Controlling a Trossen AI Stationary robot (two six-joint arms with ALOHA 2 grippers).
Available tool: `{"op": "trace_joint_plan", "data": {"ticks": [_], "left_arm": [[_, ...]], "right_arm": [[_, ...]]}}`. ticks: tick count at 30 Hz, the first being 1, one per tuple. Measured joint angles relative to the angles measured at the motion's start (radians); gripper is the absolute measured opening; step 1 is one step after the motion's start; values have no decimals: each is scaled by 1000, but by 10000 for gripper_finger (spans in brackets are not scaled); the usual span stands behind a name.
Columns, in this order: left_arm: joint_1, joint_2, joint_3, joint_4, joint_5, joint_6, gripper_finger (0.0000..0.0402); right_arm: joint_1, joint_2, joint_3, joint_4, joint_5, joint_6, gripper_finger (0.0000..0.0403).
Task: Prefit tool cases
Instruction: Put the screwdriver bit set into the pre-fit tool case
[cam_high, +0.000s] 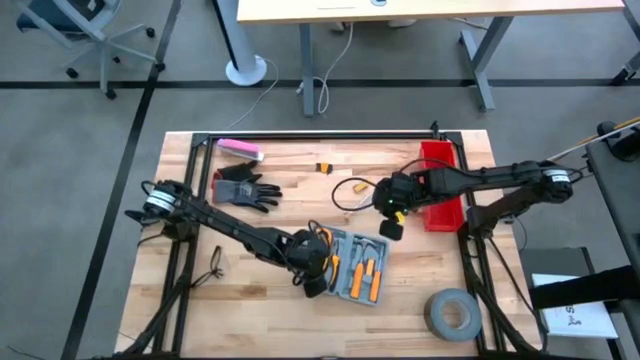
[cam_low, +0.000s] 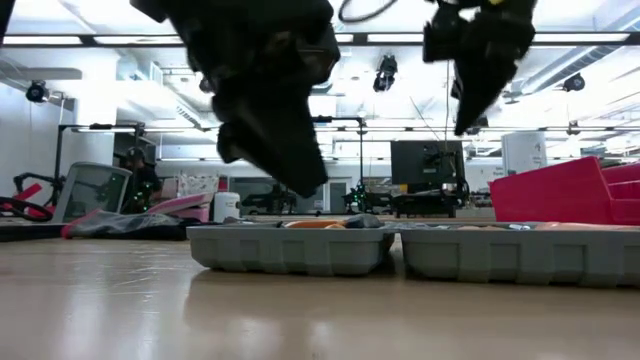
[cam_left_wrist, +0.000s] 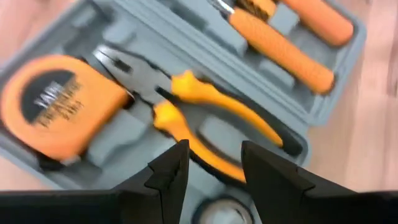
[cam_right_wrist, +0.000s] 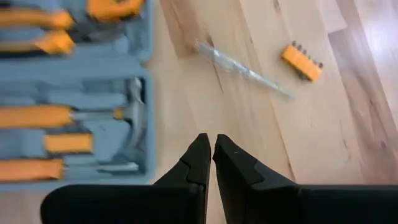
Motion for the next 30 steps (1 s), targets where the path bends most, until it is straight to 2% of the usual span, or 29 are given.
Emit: {"op": "trace_joint_plan", "data": {"ticks": [4,8,14,19,26,30], "left_arm": [[36,-11,0,19,-7,17,153],[71,-25,0,20,-36,40,153],[107,-47,0,36,-78,52,153],[119,-64,0,39,-92,44,153],[113,-120,0,100,-226,95,153],[112,-141,0,138,-246,154,153]], "right_arm": [[-46,-20,-106,83,-11,-49,7],[-111,-24,-197,213,-92,-93,10],[-205,27,-242,353,-134,-80,38],[-269,104,-197,384,-133,-79,79],[-332,250,-64,376,-133,-100,141],[-346,367,39,308,-131,-132,172]]}}
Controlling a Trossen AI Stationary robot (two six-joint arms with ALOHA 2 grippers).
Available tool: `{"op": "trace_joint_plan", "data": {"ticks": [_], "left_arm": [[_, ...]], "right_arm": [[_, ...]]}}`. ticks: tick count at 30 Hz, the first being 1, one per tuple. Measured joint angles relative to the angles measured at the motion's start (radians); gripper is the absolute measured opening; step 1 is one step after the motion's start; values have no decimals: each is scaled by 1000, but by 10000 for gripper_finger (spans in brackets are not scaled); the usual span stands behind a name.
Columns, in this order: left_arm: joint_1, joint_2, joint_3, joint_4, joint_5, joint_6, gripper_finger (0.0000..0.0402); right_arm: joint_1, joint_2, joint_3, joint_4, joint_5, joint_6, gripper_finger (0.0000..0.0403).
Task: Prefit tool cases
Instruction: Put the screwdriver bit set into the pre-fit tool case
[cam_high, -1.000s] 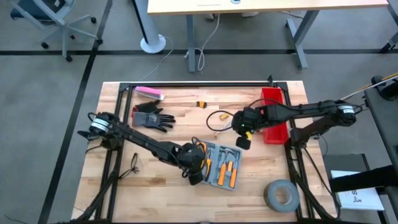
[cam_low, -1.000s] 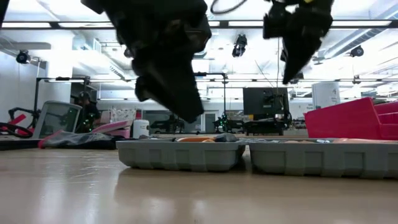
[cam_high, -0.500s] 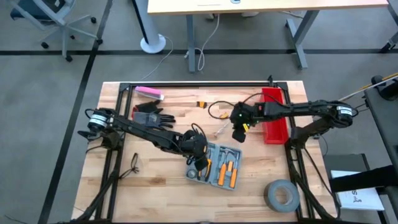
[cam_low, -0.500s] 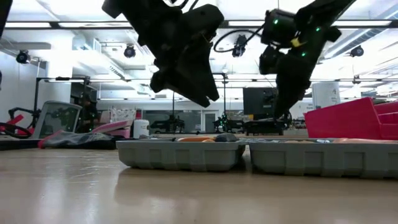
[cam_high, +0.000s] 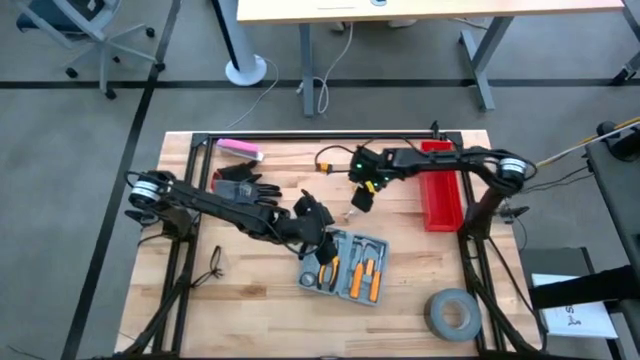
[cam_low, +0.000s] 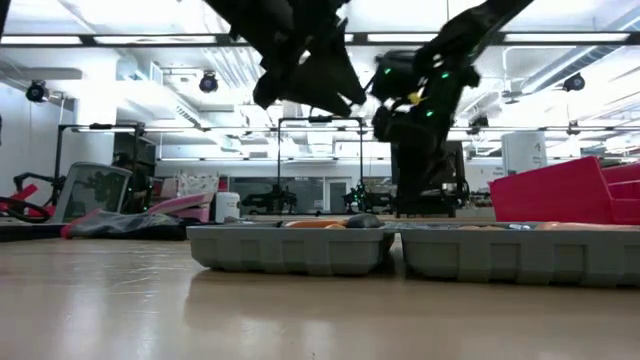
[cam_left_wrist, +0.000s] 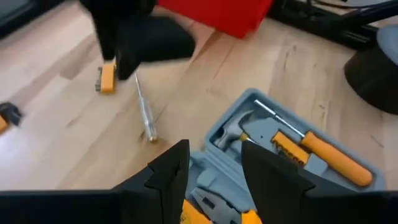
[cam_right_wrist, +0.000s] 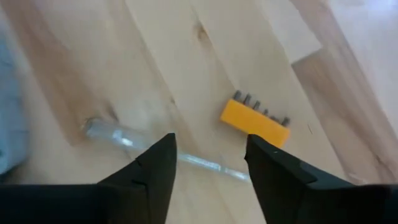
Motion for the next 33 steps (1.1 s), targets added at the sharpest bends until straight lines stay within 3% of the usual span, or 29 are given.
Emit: {"op": "trace_joint_plan", "data": {"ticks": [8,21,33], "left_arm": [[-3,-32,-2,-3,-9,65,153],[-7,-83,-2,-40,46,193,153],[-7,-100,-3,-57,93,220,153]], "right_arm": [[-25,178,156,-152,70,6,214],[-32,192,174,-175,74,154,272],[-38,212,172,-154,57,242,309]]}}
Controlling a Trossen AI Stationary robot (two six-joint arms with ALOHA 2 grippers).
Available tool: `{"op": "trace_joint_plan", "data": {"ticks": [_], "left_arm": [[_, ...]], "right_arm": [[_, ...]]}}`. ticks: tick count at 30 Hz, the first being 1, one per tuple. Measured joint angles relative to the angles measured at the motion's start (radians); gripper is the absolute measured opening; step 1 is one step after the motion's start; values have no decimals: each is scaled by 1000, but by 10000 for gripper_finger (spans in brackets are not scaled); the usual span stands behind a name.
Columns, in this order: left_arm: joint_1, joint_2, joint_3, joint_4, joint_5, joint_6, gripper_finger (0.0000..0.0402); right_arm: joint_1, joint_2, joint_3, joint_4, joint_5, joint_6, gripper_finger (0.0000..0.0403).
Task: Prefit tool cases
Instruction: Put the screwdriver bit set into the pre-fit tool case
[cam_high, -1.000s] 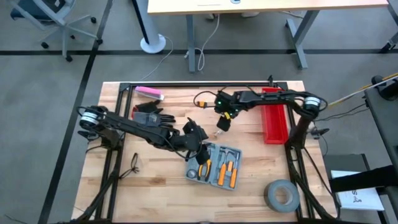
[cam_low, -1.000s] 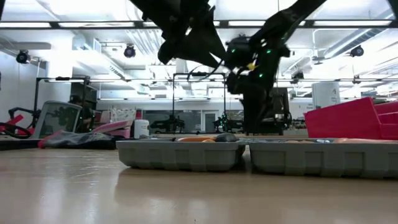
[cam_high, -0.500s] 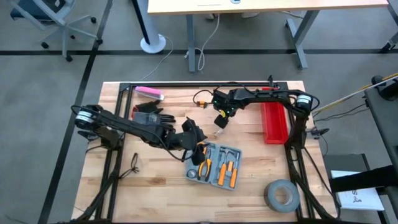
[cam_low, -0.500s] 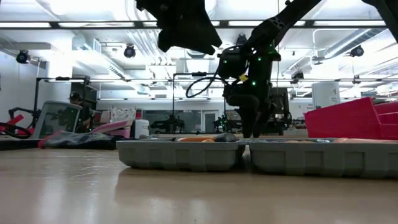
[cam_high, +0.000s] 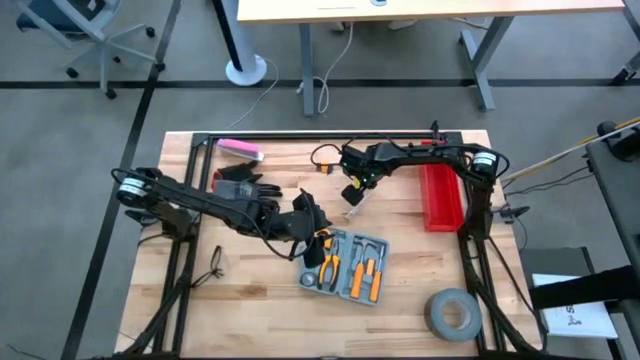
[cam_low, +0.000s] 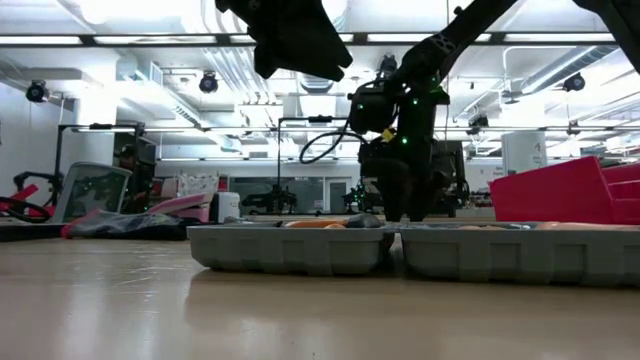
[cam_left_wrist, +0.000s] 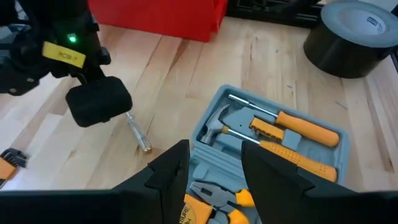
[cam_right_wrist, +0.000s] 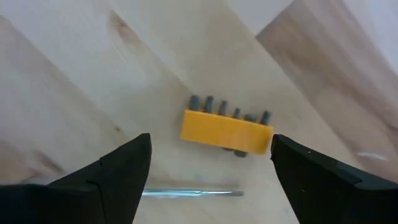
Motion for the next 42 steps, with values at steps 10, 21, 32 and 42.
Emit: {"op": "trace_joint_plan", "data": {"ticks": [10,21,32,42], "left_arm": [[0,-6,0,0,5,5,153],[0,-11,0,-5,5,-1,153],[0,-13,0,-26,5,-13,153],[0,-15,0,-42,5,-26,153]], "right_arm": [[-30,48,0,29,-7,0,309],[-12,100,33,13,0,-5,304],[10,102,40,2,3,-31,201],[32,58,58,-106,1,-61,198]]}}
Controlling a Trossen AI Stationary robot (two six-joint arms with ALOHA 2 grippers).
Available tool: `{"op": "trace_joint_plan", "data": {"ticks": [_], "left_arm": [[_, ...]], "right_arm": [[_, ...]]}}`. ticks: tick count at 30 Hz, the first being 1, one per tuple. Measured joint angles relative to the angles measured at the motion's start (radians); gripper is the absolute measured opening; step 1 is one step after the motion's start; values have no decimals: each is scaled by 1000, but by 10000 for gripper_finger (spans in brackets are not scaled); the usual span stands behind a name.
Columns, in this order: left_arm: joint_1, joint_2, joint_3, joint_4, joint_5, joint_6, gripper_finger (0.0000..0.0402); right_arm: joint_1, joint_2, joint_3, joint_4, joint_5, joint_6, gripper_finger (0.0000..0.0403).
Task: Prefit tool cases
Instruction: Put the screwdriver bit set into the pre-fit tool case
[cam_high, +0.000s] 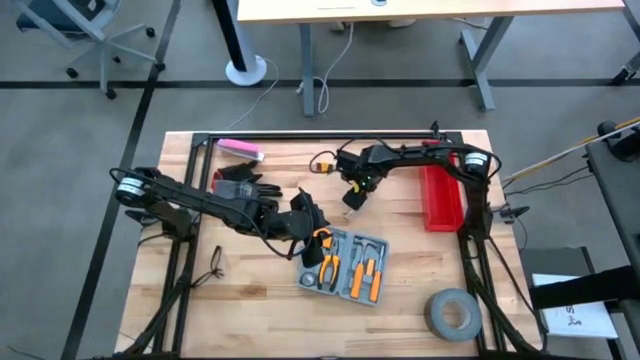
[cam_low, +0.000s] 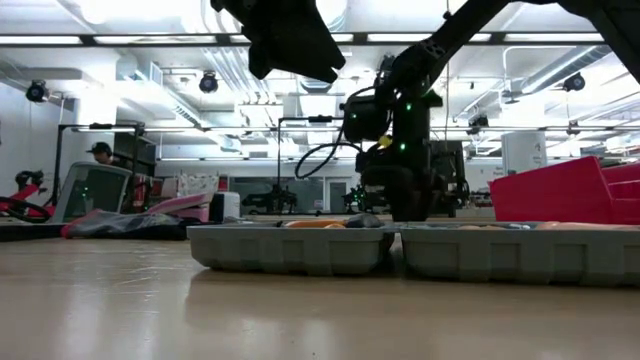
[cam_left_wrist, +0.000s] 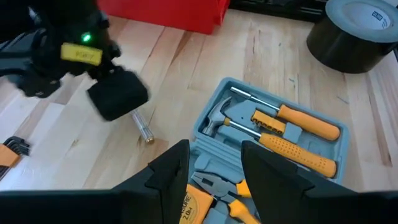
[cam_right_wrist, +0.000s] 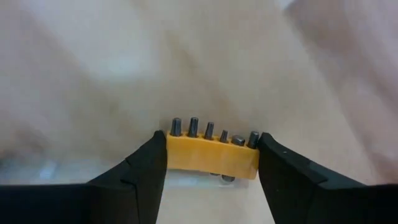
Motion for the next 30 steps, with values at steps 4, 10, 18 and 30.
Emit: {"op": "trace_joint_plan", "data": {"ticks": [4,10,18,30], "left_arm": [[0,0,0,-1,0,0,153],[0,0,0,-18,0,-8,153],[0,0,0,-128,0,-8,153],[-6,-23,0,-163,0,-14,153]], "right_arm": [[29,-51,0,-31,5,-4,201],[96,-86,0,-91,29,0,195],[213,-98,1,-155,44,38,187],[270,-105,0,-222,178,23,106]]}}
